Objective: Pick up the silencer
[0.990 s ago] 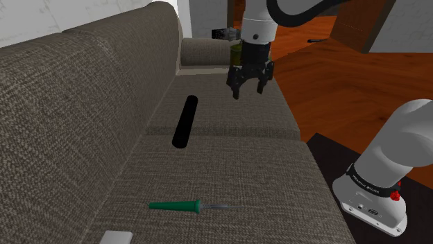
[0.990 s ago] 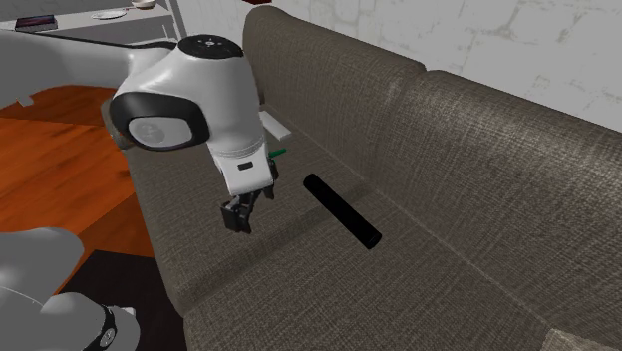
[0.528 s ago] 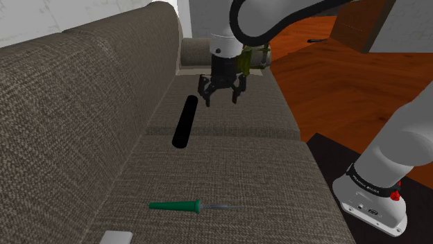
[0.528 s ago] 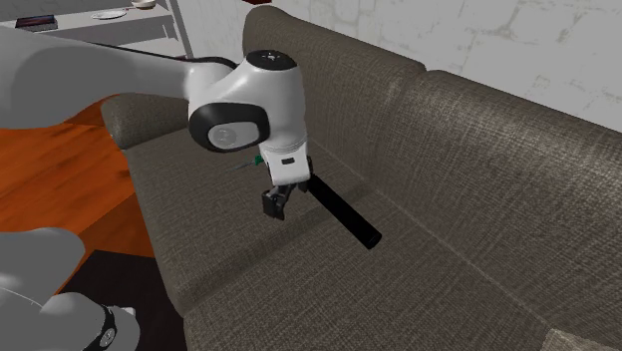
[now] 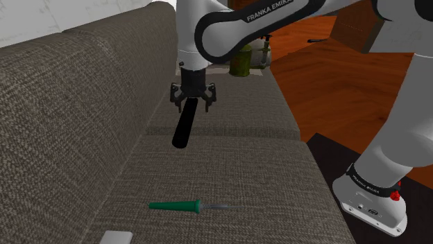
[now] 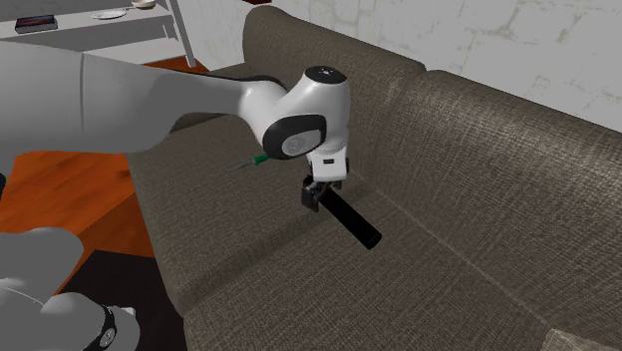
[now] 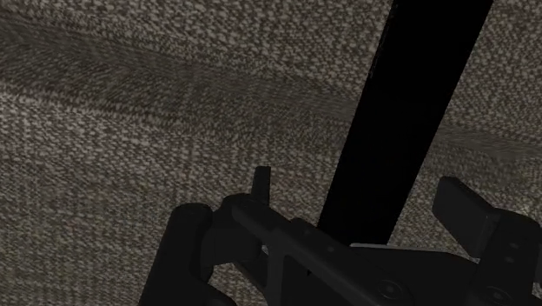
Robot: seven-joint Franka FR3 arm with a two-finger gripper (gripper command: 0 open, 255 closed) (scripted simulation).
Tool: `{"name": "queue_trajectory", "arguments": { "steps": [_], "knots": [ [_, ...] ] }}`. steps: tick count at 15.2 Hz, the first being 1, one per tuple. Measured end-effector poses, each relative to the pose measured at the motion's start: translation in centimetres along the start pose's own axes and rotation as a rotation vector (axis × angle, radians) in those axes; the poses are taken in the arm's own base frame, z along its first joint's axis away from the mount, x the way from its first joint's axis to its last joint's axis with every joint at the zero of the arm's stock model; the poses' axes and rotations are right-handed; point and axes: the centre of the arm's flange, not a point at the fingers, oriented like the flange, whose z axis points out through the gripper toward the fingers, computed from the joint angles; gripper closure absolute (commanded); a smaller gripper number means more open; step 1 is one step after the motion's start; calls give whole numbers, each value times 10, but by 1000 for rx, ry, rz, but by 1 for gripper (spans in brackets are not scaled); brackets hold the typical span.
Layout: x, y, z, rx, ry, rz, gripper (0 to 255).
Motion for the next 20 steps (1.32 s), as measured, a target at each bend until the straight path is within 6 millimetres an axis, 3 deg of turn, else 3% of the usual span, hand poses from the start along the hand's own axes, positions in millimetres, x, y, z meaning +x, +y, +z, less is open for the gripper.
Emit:
{"name": "queue_trajectory", "arguments": {
  "steps": [3,10,11,20],
  "knots": [
    [13,-23,13,5,2,52,0],
    [15,-25,49,6,3,63,0],
    [15,-25,52,6,3,63,255],
    [15,-25,53,9,5,64,255]
  ]
}}
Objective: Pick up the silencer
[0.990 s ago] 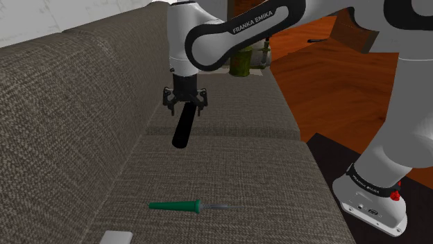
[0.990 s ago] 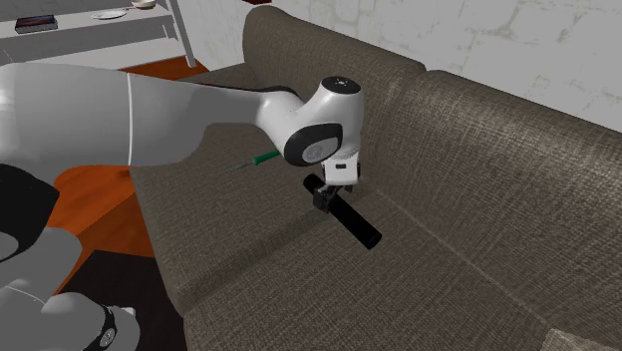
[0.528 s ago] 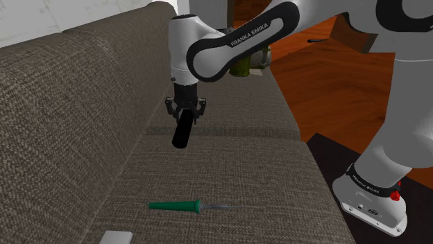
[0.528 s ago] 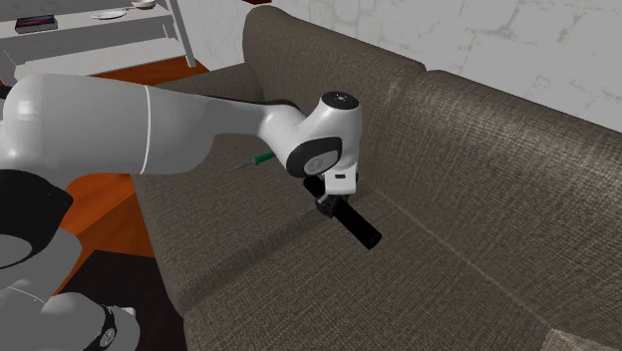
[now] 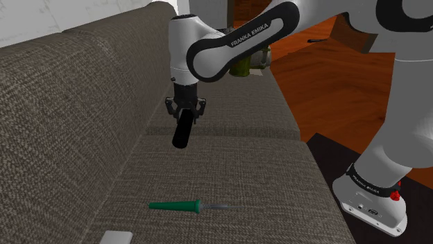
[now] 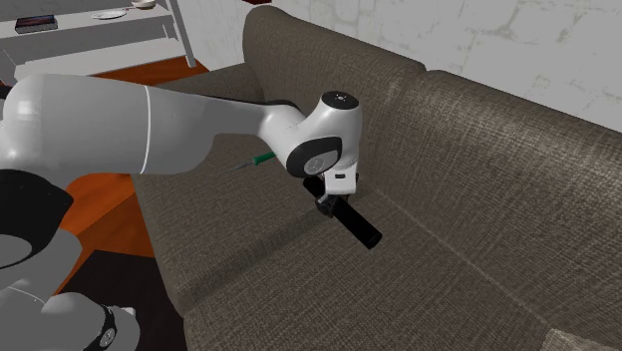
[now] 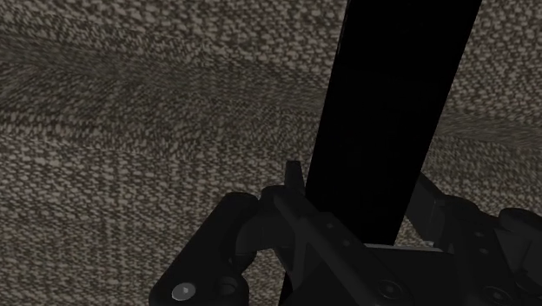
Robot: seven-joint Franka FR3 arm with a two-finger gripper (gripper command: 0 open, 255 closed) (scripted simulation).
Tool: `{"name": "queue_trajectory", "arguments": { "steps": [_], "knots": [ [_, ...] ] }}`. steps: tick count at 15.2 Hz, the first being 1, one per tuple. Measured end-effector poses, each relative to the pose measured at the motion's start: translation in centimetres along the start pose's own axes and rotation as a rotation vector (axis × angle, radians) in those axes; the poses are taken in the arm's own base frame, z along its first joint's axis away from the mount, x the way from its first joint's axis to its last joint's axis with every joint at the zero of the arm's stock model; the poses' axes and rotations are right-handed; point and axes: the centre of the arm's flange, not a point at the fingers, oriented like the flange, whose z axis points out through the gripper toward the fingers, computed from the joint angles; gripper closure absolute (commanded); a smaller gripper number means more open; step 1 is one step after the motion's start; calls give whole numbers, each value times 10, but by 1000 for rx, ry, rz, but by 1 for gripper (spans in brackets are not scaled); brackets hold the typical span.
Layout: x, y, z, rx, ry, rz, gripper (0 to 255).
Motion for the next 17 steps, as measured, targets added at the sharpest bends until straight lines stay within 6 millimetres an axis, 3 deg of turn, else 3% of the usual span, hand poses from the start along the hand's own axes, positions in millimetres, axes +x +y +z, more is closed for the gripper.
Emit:
{"name": "queue_trajectory", "arguments": {
  "steps": [3,17],
  "knots": [
    [0,0,-5,-2,-1,0,255],
    [-1,-7,-75,-3,-2,-1,255]
  ]
}}
